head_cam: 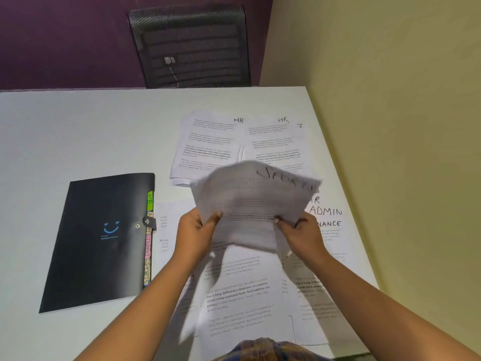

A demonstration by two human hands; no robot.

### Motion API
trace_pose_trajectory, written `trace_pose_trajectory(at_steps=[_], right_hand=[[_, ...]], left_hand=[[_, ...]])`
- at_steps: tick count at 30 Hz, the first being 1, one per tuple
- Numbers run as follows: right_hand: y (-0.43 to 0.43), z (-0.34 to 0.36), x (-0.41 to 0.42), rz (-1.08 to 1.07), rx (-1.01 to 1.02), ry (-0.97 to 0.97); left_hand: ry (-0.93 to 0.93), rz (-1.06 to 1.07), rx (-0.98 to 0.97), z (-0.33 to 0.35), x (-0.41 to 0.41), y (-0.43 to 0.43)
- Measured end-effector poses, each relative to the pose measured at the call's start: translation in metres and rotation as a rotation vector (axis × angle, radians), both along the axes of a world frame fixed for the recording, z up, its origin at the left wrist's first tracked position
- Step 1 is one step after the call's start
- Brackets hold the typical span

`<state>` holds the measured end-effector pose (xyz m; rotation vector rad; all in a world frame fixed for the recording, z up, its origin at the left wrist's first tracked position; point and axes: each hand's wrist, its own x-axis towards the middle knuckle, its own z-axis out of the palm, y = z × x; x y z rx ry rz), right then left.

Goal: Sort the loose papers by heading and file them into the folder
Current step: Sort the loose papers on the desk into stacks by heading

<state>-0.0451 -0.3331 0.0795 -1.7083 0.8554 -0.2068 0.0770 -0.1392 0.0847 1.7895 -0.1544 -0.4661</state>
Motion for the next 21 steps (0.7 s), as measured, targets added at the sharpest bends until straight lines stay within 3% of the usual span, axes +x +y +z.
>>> trace_pose_trajectory(at_steps=[2,7,11,16,19,21], right_hand=[[-0.005,-0.001,0.006,0.003,0.040,-0.028],[-0.018,-0.005,0.027,-0.152,0.366,-0.091],[-0.031,-0.004,0.044,-0.149,0.450,-0.084],[-0.054,0.004,0.063,-0.022,0.347,0.047],[-0.082,0.003,0.082,-0.124,0.350,0.102],[-0.109,-0.010,0.094,-0.205,0.241,0.128]], left_hand=[[0.040,0.022,-0.058,0.009,0.007,-0.004],[0.189,0.022,-0.140,0.016,0.016,-0.010],[0.279,-0.005,-0.099,0.015,0.025,-0.012],[0.286,0.063,-0.103,0.014,0.038,-0.015],[0.306,0.132,-0.136,0.017,0.047,-0.016],[0.308,0.156,-0.141,0.016,0.054,-0.017]])
